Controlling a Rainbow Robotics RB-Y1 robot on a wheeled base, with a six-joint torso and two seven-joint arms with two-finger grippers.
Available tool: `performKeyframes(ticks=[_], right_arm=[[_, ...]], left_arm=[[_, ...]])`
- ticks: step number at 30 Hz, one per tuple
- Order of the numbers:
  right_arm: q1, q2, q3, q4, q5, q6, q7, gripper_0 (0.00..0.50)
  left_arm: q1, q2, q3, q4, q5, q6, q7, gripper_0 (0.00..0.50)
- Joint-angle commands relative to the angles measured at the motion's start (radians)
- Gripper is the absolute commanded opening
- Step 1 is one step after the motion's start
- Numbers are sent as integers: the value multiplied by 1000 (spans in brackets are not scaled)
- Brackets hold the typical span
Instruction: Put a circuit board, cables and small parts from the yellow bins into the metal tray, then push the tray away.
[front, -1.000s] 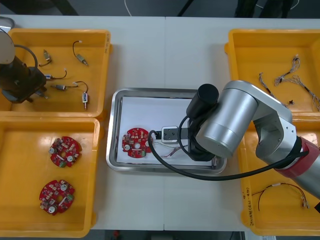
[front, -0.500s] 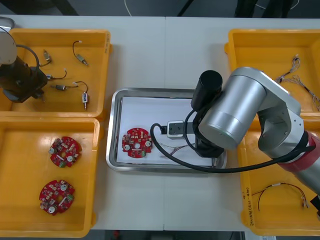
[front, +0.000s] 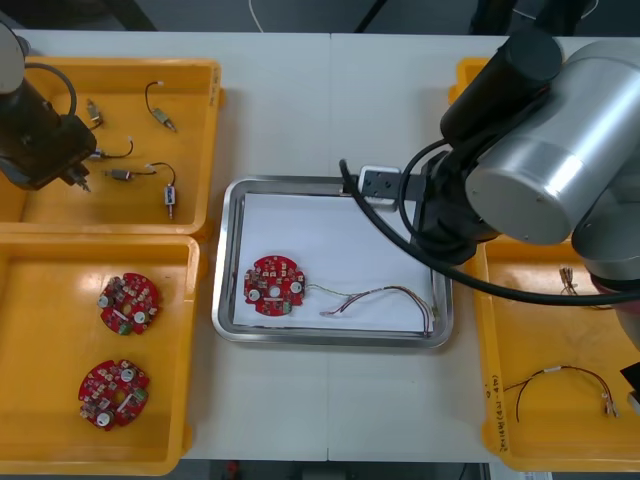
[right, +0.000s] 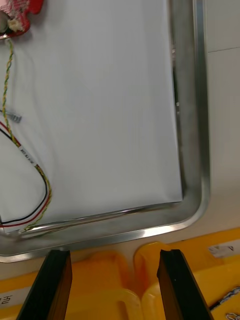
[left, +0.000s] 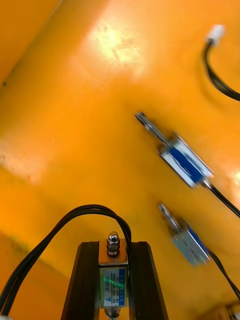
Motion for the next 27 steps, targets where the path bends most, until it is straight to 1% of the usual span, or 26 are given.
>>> performKeyframes(ticks=[1,5,9,15,20,23,27], right_arm=[[-36,0,-123,-77,-17,4,3,500],[-33,-32,-194,-90,-41,4,0,500],[-15,-77,-286,-90,-72,4,-7,500],[20,-118,-409,-76,-78,4,-14,500],[43,-132,-505,-41,-89,4,-14,500],[51,-132,-579,10,-80,4,-14,500],[51,-132,-640,67,-64,4,-16,500]], left_arm=[[-38,64,43,-117,-3,101,10,0],[-40,69,44,-192,-2,170,10,1],[-40,67,43,-278,11,246,10,0],[-40,39,43,-410,49,328,14,1],[-40,15,26,-501,77,355,19,0],[-40,-5,-8,-570,87,358,25,1],[-40,-23,-40,-623,101,357,33,2]])
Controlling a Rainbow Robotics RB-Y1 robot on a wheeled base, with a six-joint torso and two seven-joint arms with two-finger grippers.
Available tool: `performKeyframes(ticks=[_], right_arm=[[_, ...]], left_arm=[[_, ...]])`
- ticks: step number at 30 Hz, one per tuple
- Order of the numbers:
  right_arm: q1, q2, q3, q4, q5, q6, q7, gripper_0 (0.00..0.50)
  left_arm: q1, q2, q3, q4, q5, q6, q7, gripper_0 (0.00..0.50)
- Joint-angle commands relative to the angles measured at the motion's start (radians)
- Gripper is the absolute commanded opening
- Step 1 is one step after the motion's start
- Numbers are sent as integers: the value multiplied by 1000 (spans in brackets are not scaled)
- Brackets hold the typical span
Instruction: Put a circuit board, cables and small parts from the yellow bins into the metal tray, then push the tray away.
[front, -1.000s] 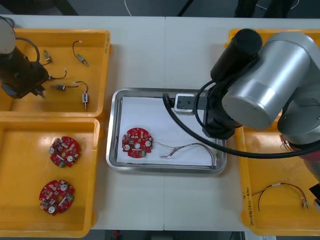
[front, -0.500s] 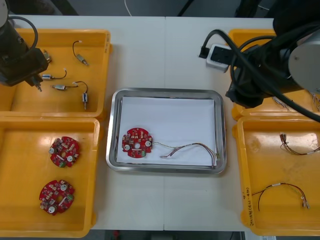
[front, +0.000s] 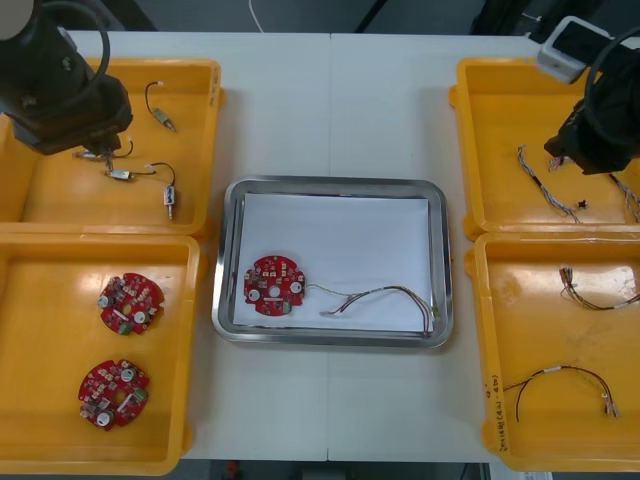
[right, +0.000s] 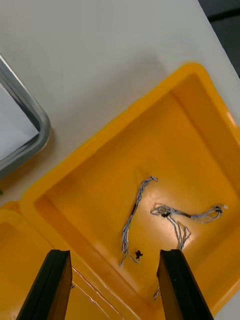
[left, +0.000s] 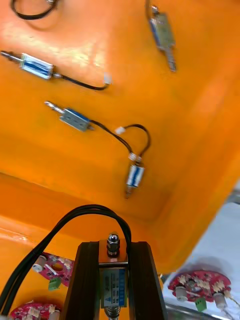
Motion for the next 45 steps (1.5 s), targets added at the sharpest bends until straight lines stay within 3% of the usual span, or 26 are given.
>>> performKeyframes(ticks=[1,13,25,34,45], right_arm=[[5,-30,-97,55,22,3,-15,500],[5,-41,-152,127,155,3,-29,500],[-4,-41,-172,264,173,3,-70,500],[-94,-41,-156,414,166,3,-60,500],[-107,-41,-136,473,170,3,-67,500]], left_arm=[[-40,-31,-49,-87,23,10,37,0],[-77,-112,-185,-163,51,-21,68,1],[-89,-173,-322,-147,28,-106,83,2],[-89,-189,-424,-97,8,-178,82,0],[-89,-218,-498,-38,-24,-245,83,1]])
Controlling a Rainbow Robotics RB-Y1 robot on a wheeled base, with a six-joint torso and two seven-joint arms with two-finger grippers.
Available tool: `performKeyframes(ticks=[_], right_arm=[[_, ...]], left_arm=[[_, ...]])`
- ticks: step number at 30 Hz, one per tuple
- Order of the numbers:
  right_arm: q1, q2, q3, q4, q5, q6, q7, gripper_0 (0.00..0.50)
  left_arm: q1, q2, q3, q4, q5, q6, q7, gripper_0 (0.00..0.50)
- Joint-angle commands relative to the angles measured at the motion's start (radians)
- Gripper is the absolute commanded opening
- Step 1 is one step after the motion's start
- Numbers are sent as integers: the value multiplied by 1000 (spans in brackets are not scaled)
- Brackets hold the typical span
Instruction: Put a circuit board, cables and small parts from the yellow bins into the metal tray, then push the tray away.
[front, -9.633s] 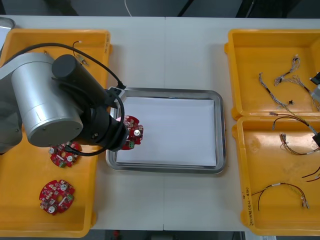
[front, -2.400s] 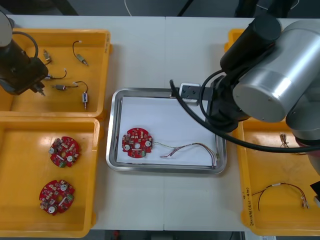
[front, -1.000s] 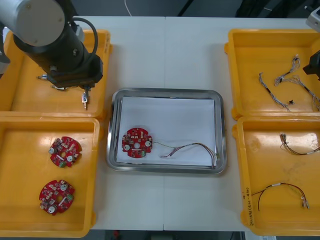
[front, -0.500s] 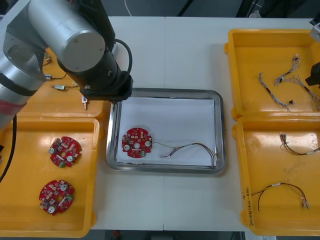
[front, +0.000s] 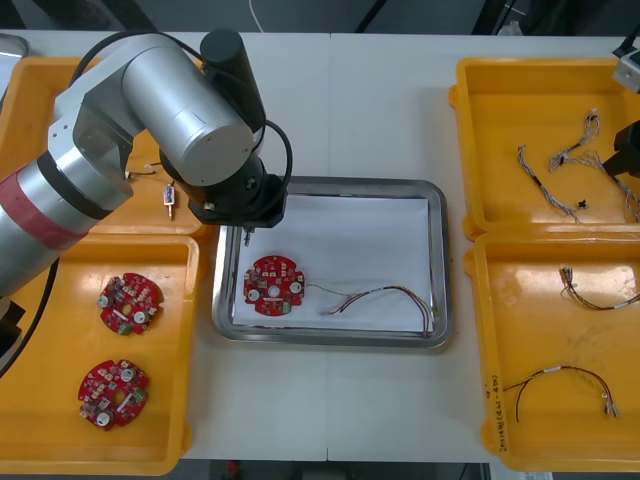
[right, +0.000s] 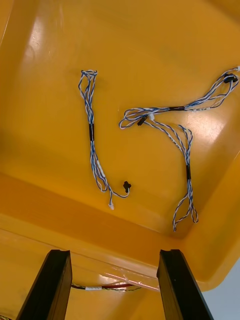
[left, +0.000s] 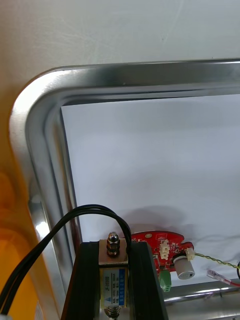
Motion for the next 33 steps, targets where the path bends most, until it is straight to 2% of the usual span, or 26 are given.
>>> performKeyframes(ticks=[1,7,21,31,33], right_arm=[[-41,-38,8,12,4,3,-25,500],[-53,-33,14,57,1,3,-65,500],[-129,-33,17,143,7,3,-427,500],[-136,-78,16,204,21,3,-420,500],[-138,-88,16,218,21,3,-412,500]], left_arm=[[-52,-27,-36,12,-15,-42,83,0],[-52,-32,-73,53,-32,-94,83,2],[-50,-34,-127,133,-67,-212,83,0],[-50,-35,-133,150,-70,-236,92,7],[-50,-35,-133,150,-70,-236,95,132]])
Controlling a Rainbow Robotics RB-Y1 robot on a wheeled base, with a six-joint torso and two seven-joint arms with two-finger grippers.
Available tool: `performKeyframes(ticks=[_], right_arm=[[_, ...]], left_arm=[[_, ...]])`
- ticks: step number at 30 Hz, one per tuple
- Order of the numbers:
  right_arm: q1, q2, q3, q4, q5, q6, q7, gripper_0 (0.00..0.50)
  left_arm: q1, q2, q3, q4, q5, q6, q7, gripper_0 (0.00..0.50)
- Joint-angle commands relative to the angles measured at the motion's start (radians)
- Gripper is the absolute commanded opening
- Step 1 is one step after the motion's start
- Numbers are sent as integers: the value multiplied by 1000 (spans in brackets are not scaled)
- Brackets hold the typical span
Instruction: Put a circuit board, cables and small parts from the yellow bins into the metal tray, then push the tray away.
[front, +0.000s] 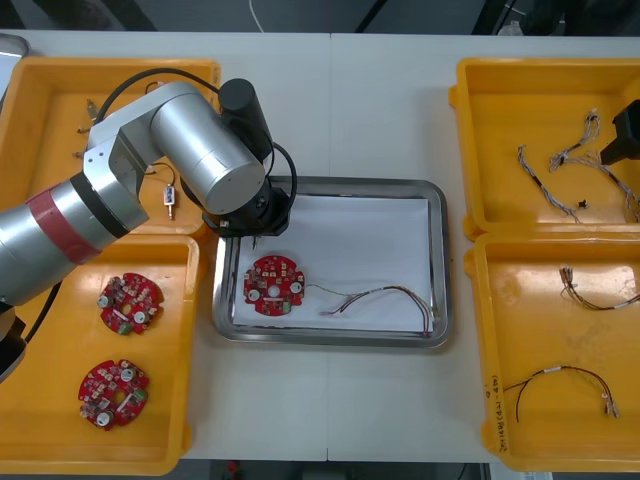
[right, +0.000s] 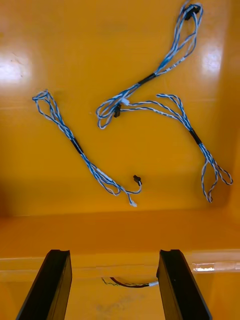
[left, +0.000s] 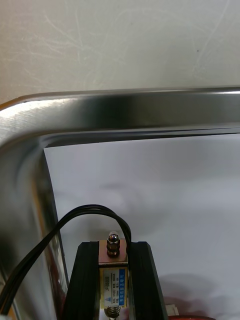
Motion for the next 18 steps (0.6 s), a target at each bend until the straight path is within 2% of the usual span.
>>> performKeyframes(ticks=[1,3,11,18], right_arm=[[-43,-78,14,25,10,3,29,500],[-43,-81,14,33,10,3,35,500],[-44,-93,14,92,-1,-33,75,500],[-47,-107,14,160,-2,-110,233,500]], left_arm=[[-50,-23,-10,-8,-7,-17,100,326],[-50,-25,-10,-10,-9,-21,106,500],[-50,-23,-10,-42,-9,-17,138,500],[-50,-19,4,-74,-12,25,157,500]])
